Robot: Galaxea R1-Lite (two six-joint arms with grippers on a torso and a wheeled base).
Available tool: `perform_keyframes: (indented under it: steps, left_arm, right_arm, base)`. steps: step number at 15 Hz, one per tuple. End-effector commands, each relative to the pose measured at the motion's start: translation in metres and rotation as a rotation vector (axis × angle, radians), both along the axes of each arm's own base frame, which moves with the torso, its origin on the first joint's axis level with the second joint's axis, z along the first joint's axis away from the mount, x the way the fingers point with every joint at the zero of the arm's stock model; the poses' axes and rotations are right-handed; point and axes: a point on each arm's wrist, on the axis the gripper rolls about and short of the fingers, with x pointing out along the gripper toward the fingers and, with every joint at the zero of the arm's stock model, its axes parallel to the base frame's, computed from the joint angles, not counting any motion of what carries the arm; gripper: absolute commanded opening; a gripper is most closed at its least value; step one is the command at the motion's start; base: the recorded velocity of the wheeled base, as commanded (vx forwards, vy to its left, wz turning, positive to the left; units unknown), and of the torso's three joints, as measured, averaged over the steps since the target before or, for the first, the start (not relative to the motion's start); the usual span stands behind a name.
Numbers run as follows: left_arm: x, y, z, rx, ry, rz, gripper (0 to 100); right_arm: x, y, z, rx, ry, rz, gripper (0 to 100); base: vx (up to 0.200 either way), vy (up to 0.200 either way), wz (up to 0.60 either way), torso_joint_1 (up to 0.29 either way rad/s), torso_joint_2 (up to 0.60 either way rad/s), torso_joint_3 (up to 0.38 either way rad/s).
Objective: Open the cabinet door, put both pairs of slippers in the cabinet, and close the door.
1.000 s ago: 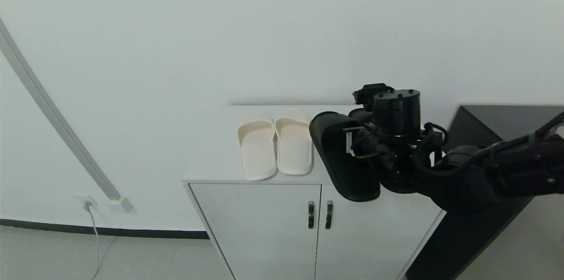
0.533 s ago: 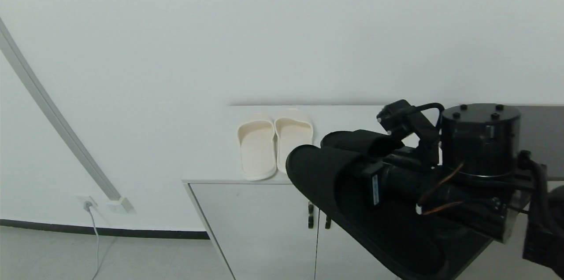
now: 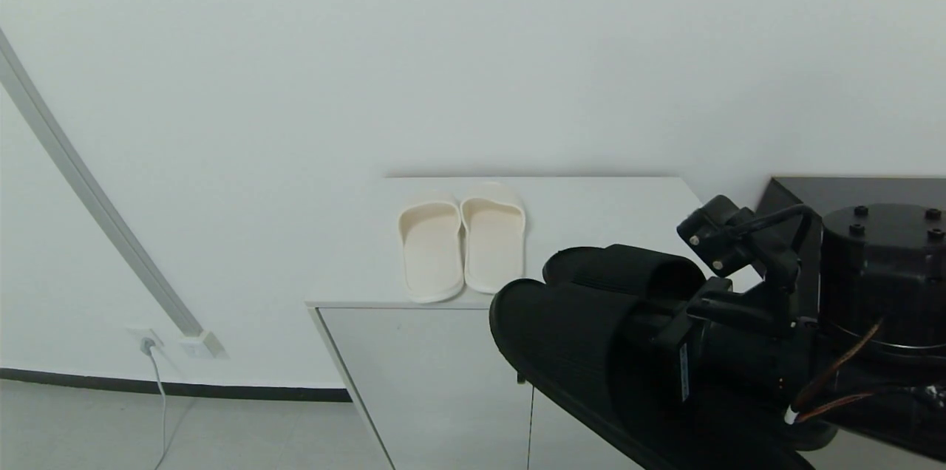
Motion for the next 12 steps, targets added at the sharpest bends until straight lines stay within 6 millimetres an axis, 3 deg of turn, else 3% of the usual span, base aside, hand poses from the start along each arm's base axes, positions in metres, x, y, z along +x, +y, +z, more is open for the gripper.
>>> perform_keyframes:
  steps: [1,7,12]
  left_arm:
    - [0.0001,0.0,0.0001,-0.001,0.001,0.0,0]
    - [0.0002,0.0,-0.0003,-0.001,0.002,0.0,0]
    - [0.0001,0.0,0.0001,-0.002,0.001,0.0,0]
  right_arm:
    - [-0.0013,-0.0012,0.0006,0.003,-0.003,0.0,0]
    - [-0.0017,-0.0017,-0.0011,-0.001,0.001,0.0,0]
    - [-0.0039,-0.004,-0.0039,-0.009,0.007,0.001,0]
  base:
    - [-0.2,0.0,0.0,0.002,0.0,-0.007]
    - [-0.2,0.0,0.0,-0.003,0.0,0.001]
    - [0.0,0.0,0.0,0.0,0.0,0.0]
